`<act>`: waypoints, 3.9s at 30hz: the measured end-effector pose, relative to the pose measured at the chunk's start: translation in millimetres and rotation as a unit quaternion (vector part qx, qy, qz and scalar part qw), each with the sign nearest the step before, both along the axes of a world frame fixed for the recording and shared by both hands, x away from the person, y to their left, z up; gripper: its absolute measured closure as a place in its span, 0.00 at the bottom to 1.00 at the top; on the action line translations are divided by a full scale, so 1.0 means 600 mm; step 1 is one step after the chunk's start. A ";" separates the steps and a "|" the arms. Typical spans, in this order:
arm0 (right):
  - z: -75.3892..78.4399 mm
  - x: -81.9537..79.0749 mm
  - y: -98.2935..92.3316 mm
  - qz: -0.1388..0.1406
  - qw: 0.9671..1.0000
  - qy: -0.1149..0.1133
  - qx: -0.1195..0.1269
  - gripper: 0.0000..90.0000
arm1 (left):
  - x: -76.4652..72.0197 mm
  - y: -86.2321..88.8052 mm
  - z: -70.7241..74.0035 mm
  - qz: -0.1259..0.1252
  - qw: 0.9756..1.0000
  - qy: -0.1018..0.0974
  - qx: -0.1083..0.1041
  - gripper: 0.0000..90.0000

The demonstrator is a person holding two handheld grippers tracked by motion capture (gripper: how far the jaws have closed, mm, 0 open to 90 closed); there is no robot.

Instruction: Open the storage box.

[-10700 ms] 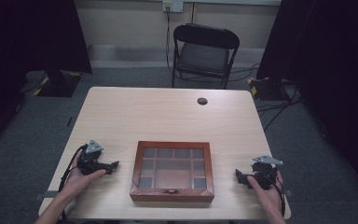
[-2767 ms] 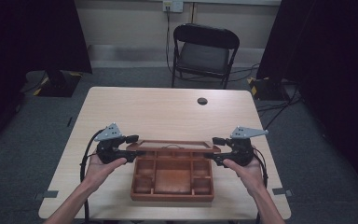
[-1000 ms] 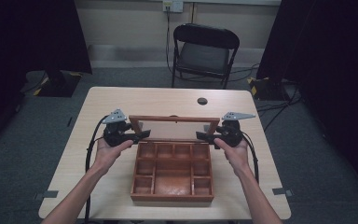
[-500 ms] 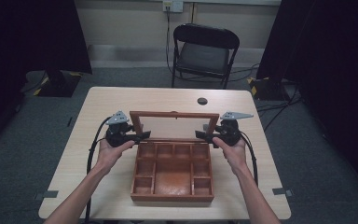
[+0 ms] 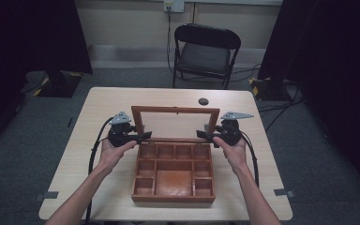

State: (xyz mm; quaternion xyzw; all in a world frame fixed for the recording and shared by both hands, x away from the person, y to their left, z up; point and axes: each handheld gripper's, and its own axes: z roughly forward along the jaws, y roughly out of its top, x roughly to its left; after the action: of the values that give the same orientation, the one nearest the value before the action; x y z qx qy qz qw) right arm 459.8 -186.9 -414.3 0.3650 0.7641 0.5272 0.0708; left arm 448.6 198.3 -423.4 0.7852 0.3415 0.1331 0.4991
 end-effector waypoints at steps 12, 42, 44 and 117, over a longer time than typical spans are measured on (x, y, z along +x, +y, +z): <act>-0.011 0.007 0.004 -0.005 1.000 0.004 -0.008 0.46 | 0.006 -0.001 -0.012 0.003 1.000 0.006 0.006 0.58; -0.034 0.017 -0.003 -0.029 1.000 0.007 -0.010 0.47 | 0.023 0.003 -0.023 0.019 1.000 0.015 -0.010 0.61; -0.036 0.017 -0.005 -0.030 0.999 0.002 -0.011 0.53 | 0.025 0.004 -0.024 0.022 0.999 0.023 -0.020 0.61; -0.075 0.041 0.015 -0.069 0.996 0.048 -0.028 0.34 | 0.063 -0.008 -0.065 0.027 0.994 0.101 -0.031 0.38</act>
State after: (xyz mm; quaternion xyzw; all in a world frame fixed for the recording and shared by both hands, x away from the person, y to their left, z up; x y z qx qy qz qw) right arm 484.3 -177.8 -459.3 0.4395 0.7543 0.4811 0.0801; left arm 486.3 193.5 -462.5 0.7692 0.4155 0.0556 0.4823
